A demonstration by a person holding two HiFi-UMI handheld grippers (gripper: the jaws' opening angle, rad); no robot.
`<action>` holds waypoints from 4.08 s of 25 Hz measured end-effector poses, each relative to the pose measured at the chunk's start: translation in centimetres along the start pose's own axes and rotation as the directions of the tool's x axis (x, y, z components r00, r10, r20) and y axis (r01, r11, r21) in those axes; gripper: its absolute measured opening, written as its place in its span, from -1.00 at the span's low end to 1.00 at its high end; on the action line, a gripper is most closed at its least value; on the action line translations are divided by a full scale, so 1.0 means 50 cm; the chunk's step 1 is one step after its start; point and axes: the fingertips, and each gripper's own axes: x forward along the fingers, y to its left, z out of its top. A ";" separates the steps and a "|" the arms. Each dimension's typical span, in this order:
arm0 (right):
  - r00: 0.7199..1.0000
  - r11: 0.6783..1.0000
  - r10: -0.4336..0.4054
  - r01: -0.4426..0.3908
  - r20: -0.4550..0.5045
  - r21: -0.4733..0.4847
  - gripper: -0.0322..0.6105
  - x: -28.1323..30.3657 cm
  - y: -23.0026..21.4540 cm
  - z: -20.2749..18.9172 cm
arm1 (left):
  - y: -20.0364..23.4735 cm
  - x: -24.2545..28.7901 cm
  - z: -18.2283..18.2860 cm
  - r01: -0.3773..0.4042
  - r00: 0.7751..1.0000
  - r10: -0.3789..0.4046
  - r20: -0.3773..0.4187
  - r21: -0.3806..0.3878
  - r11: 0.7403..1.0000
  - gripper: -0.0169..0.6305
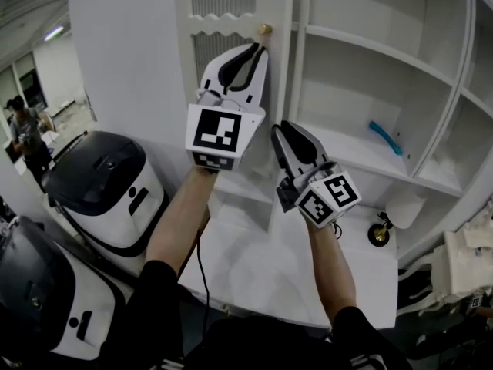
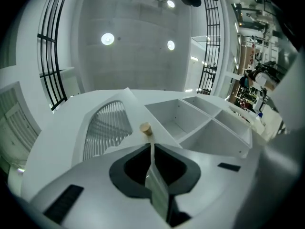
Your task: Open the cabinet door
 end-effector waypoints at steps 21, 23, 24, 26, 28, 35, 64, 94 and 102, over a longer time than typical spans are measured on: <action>0.992 0.991 0.105 -0.110 0.065 0.073 -0.68 0.010 0.141 0.014 | -0.001 -0.179 -0.054 0.011 0.998 -0.012 -0.069 -0.013 1.000 -0.90; 0.992 0.991 0.096 -0.104 0.087 0.087 -0.67 0.013 0.162 0.013 | 0.006 -0.195 -0.046 0.032 0.998 -0.033 -0.054 -0.017 0.999 -0.91; 0.991 0.991 0.093 -0.101 0.092 0.091 -0.67 0.015 0.175 0.011 | 0.011 -0.205 -0.043 0.040 0.998 -0.041 -0.049 -0.022 0.999 -0.91; 0.992 0.992 0.084 -0.092 0.092 0.082 -0.67 0.022 0.200 0.009 | 0.024 -0.225 -0.040 0.051 0.997 -0.053 -0.048 -0.039 0.998 -0.91; 0.994 0.995 0.068 -0.074 0.085 0.066 -0.67 0.029 0.217 0.010 | 0.034 -0.237 -0.036 0.062 0.997 -0.064 -0.037 -0.055 0.997 -0.91; 0.997 0.999 0.025 -0.028 0.072 0.043 -0.67 0.047 0.268 0.004 | 0.050 -0.289 -0.032 0.094 0.995 -0.096 -0.011 -0.132 0.987 -0.91; 0.980 0.985 0.154 -0.163 0.130 0.063 -0.68 0.215 0.490 -0.081 | 0.251 -0.498 -0.068 0.025 0.995 -0.047 -0.093 -0.217 0.976 -0.91; 0.995 1.000 -0.029 0.028 -0.099 -0.010 -0.84 0.151 0.481 -0.236 | 0.137 -0.642 -0.145 0.079 0.972 -0.137 -0.189 -0.286 0.955 -0.91; 0.962 0.966 -0.194 0.154 -0.191 -0.207 -0.84 0.070 0.468 -0.262 | 0.049 -0.654 -0.203 0.066 0.957 -0.151 -0.247 -0.325 0.944 -0.91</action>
